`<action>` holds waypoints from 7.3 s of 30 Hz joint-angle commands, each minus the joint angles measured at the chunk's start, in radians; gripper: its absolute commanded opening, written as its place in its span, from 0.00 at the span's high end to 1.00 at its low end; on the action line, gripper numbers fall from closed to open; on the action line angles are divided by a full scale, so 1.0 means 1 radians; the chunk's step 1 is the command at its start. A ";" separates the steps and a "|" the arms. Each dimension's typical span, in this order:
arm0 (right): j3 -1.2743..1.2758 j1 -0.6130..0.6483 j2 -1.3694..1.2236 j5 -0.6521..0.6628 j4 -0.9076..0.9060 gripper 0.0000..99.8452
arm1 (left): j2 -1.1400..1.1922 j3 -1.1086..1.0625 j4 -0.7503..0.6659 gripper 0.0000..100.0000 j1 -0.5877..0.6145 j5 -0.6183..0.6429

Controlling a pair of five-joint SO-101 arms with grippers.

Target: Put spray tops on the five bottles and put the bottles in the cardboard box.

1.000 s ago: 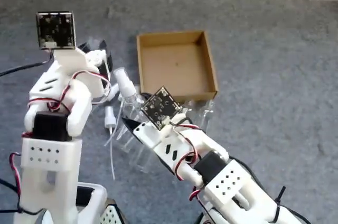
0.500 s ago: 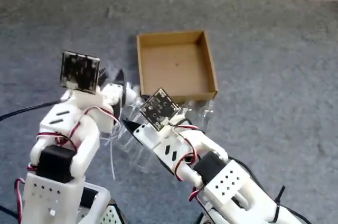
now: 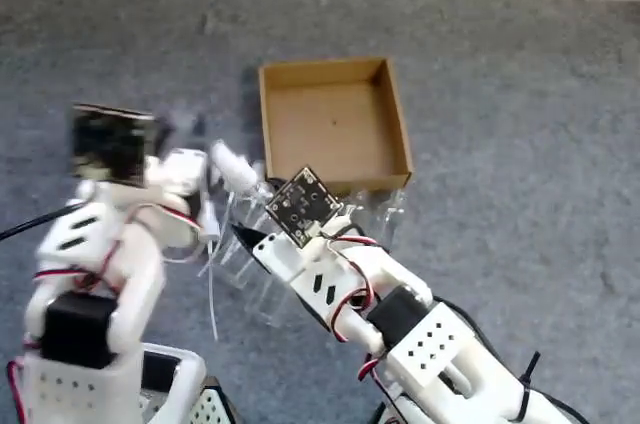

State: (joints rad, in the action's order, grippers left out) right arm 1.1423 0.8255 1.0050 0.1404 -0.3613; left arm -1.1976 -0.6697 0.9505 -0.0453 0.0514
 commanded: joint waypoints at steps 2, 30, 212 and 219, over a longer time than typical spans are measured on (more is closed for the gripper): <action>-0.018 0.005 0.024 0.003 0.001 1.00 | -0.008 0.028 0.000 0.95 0.076 -0.003; -0.018 0.004 0.024 0.005 0.001 1.00 | -0.021 -0.174 -0.009 0.96 -0.105 -0.006; -1.179 -0.366 -1.130 -0.071 0.088 1.00 | -0.354 -0.628 -0.189 0.99 0.133 -0.003; -1.400 -0.400 -1.422 -0.077 0.090 1.00 | -0.354 -0.654 -0.232 0.99 0.133 -0.005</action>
State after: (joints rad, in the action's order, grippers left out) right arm -0.1343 0.4511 -0.3759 0.0575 -0.3000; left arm -1.5520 -1.3280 0.7541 0.0744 0.0514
